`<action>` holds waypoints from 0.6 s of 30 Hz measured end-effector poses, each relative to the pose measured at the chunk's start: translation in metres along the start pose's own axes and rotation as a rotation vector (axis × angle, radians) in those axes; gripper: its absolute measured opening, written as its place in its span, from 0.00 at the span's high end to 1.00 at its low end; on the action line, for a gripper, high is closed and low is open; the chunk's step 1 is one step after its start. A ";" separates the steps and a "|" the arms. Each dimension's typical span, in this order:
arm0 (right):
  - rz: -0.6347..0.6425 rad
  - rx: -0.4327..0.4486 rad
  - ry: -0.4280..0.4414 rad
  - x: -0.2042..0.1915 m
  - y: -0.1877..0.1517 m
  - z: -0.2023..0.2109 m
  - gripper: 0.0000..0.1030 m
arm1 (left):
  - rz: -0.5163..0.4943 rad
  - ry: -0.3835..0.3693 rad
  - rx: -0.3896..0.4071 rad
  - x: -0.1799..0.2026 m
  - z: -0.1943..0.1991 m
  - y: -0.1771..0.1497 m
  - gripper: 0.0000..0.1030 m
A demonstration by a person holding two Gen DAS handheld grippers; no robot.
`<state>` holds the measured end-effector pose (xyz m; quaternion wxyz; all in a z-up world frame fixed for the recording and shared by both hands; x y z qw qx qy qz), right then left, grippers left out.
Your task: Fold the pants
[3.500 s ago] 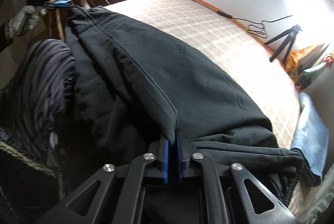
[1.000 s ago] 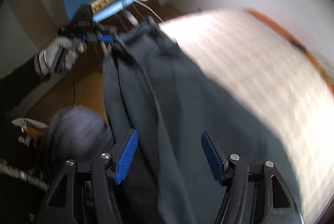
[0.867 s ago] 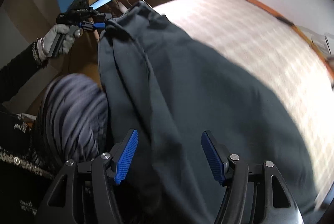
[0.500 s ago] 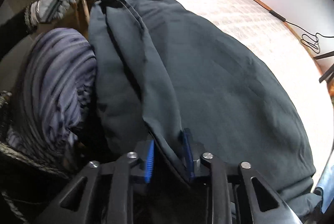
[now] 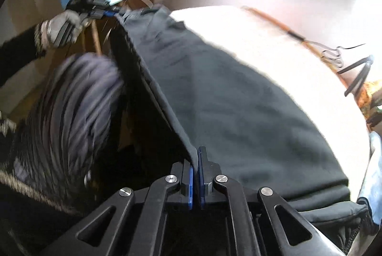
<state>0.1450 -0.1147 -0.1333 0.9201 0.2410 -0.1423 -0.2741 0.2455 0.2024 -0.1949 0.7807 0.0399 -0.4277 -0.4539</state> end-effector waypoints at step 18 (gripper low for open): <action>-0.359 0.149 0.054 0.016 -0.032 0.018 0.64 | -0.113 0.237 -0.041 -0.031 0.013 -0.020 0.61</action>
Point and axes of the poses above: each gripper's, at about its wrist camera, not at the fingertips, and z roughly against the way its jaws point, x to its right, y to its top, the point moved 10 cm from there along -z, roughly the way its jaws point, and after that the axes turned 9 degrees about z, right-handed, at the moved point
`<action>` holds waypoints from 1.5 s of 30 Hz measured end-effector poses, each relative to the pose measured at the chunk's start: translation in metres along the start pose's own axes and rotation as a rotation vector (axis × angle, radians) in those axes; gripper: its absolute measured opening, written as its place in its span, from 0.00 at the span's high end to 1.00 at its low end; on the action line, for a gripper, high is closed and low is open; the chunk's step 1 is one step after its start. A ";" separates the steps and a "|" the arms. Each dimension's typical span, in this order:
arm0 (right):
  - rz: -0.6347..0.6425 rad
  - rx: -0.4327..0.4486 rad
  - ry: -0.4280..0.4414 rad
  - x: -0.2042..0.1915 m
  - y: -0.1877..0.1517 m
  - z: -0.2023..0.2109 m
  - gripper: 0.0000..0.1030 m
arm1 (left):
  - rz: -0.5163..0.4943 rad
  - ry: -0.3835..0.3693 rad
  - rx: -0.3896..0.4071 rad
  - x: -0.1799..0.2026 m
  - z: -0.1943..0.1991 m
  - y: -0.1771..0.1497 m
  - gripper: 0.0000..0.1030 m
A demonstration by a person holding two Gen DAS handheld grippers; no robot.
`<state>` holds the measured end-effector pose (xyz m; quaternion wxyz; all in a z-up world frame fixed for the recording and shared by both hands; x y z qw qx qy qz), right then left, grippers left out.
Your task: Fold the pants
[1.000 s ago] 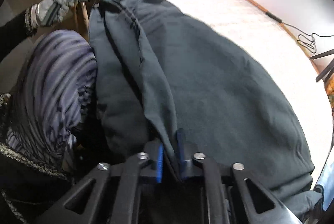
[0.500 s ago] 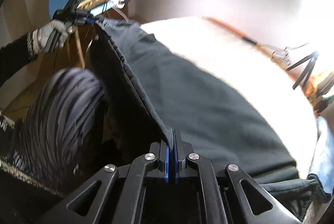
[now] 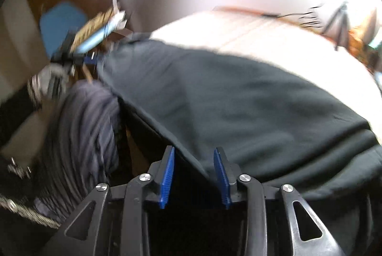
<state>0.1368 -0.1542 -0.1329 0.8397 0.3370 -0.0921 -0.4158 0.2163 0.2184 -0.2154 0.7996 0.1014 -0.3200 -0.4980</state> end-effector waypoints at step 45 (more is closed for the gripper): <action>-0.581 -0.002 -0.278 0.384 -0.109 0.106 0.30 | -0.930 -0.582 -0.682 0.659 -0.125 -0.322 0.36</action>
Point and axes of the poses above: each gripper's, at about its wrist camera, not at the fingertips, and z roughly against the way its jaws point, x to its right, y to its top, the point moved 10 cm from there along -z, roughly the way its jaws point, and after that the axes turned 9 degrees about z, right-handed, at the moved point
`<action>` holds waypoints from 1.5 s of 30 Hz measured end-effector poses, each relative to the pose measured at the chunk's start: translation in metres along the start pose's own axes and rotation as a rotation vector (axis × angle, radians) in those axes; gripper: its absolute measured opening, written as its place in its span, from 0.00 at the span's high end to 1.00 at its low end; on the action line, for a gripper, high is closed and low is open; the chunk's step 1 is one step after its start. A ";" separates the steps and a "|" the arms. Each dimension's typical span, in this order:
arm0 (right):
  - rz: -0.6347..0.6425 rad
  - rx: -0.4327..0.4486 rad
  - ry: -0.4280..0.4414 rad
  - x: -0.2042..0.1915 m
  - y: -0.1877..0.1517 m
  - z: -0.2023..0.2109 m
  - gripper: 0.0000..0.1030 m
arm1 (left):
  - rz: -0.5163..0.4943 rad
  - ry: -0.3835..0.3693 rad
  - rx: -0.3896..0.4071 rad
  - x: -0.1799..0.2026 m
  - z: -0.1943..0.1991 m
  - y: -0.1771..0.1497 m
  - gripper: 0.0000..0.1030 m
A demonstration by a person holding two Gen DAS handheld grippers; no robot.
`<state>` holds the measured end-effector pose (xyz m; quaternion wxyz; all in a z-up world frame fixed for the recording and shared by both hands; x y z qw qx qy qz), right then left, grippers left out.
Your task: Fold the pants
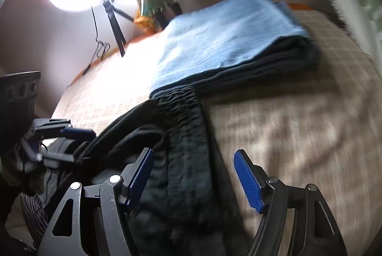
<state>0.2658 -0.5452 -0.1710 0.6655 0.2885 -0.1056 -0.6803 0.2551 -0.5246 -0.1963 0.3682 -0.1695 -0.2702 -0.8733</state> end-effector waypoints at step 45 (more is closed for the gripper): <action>0.299 0.174 -0.098 -0.060 0.089 0.024 0.93 | -0.212 0.061 0.199 -0.013 0.073 0.012 0.96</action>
Point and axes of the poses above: each gripper's, at about its wrist camera, not at the fingertips, and z roughly against the way its jaws point, x to its right, y to its top, the point moved 10 cm from there along -z, roughly the way its jaws point, and after that the axes turned 9 degrees about z, right-handed, at the moved point
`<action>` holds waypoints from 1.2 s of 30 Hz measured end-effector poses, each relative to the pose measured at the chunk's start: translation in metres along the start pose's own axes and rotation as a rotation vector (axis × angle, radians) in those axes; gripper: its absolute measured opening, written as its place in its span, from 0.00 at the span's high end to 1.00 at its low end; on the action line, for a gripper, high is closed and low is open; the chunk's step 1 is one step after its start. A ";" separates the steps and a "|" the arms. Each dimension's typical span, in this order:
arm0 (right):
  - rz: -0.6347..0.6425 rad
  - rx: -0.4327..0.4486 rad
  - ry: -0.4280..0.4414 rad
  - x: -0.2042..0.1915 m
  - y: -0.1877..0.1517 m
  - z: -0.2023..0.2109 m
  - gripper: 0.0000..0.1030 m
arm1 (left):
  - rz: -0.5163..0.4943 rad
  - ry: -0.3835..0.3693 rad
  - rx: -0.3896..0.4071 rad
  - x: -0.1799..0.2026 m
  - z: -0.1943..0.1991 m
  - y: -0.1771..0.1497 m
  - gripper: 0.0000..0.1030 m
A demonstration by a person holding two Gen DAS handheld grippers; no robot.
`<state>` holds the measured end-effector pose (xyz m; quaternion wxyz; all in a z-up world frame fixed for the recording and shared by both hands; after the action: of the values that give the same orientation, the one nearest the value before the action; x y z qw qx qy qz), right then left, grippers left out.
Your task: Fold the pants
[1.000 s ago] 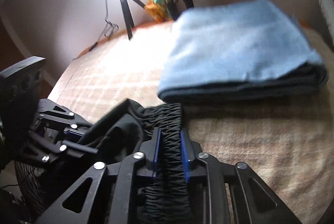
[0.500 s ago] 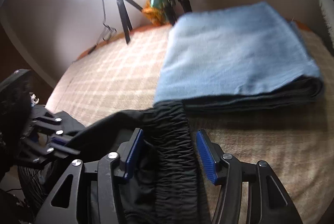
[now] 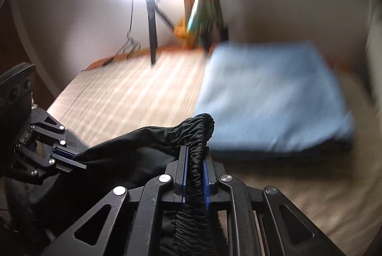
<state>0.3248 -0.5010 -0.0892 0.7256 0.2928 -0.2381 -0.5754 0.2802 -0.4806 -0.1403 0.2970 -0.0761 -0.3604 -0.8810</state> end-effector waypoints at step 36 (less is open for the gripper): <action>-0.867 0.097 0.190 0.016 -0.209 0.081 0.33 | -0.416 -0.072 -0.273 0.128 -0.062 -0.119 0.96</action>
<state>0.1275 -0.5637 -0.1774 0.4213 0.4509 -0.0522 -0.7851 0.1124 -0.5156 -0.2108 0.0832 -0.0711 -0.2562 -0.9604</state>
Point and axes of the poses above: each gripper's, at about its wrist camera, not at the fingertips, and z roughly against the way its jaws point, x to its right, y to its top, the point moved 10 cm from there along -z, roughly the way its jaws point, and after that the axes turned 9 degrees about z, right-handed, at the moved point
